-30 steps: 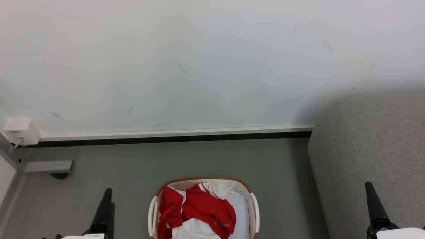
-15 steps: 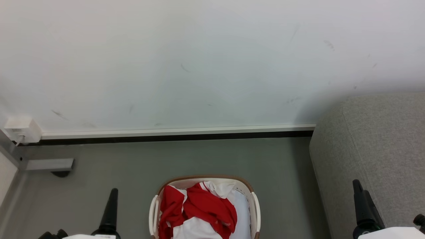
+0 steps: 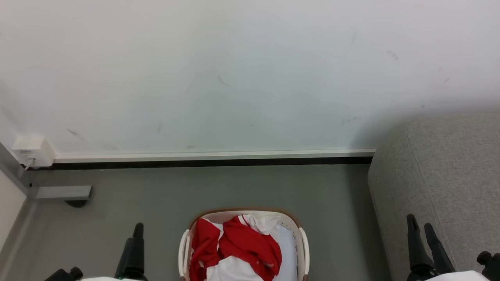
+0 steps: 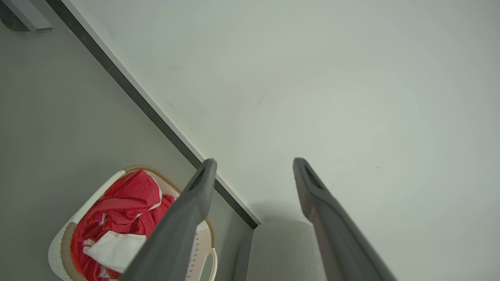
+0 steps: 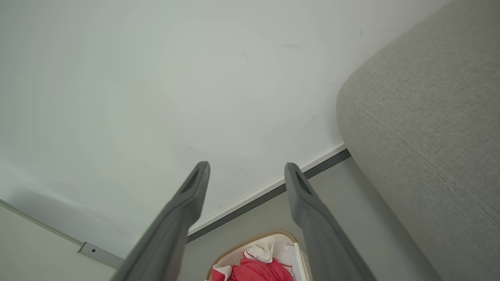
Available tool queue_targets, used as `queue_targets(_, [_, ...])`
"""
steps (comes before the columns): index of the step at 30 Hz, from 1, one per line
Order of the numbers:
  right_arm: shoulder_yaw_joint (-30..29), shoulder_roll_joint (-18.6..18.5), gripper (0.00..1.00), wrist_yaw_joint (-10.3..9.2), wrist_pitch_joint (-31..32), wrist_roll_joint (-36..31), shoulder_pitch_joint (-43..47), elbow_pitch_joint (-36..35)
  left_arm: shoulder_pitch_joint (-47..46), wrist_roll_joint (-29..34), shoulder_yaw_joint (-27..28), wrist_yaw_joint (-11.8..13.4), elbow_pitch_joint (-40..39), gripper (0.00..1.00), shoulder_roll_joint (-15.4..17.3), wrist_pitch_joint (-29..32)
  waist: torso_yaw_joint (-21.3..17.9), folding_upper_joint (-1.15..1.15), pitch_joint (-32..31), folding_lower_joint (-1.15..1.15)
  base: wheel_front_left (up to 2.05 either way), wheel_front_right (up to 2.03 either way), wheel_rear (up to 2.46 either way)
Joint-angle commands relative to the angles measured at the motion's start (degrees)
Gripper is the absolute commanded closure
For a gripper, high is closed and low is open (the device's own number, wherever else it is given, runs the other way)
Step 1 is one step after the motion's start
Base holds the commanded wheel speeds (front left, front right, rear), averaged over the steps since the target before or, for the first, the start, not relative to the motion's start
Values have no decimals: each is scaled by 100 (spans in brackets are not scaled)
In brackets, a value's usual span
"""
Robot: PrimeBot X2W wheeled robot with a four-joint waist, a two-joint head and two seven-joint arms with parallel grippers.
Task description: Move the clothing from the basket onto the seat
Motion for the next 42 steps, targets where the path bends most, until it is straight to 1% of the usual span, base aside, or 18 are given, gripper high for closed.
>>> queue_targets(1, [24, -61, 0, -4, -66, -259, -3, -95, -22, 273, 0, 7, -94, 0, 50, -60, 2, 0, 1, 0, 0, 0, 0])
queue_targets(11, [62, -71, 0, -5, -240, -1007, 13, -53, 46, 1122, -54, 61, -192, 0, 57, -244, -25, 0, -20, 0, 0, 0, 0])
queue_targets(18, [80, -78, 0, -6, -359, -1541, -4, 17, 107, 1839, -76, 112, -294, 0, 62, -353, -55, 0, -44, 0, 0, 0, 0])
queue_targets(27, [99, -87, 0, -7, -492, -2184, -57, 241, 213, 2621, 70, 201, -427, 0, 66, -490, -93, 0, -82, 0, 0, 0, 0])
queue_targets(36, [108, -94, 0, -8, -625, -2758, -81, 311, 270, 3483, 103, 199, -458, 0, 70, -626, -90, 0, -98, 0, 0, 0, 0])
queue_targets(42, [144, -99, 0, -8, -703, -3091, -81, 341, 316, 3866, 136, 230, -483, 0, 73, -696, -100, 0, -106, 0, 0, 0, 0])
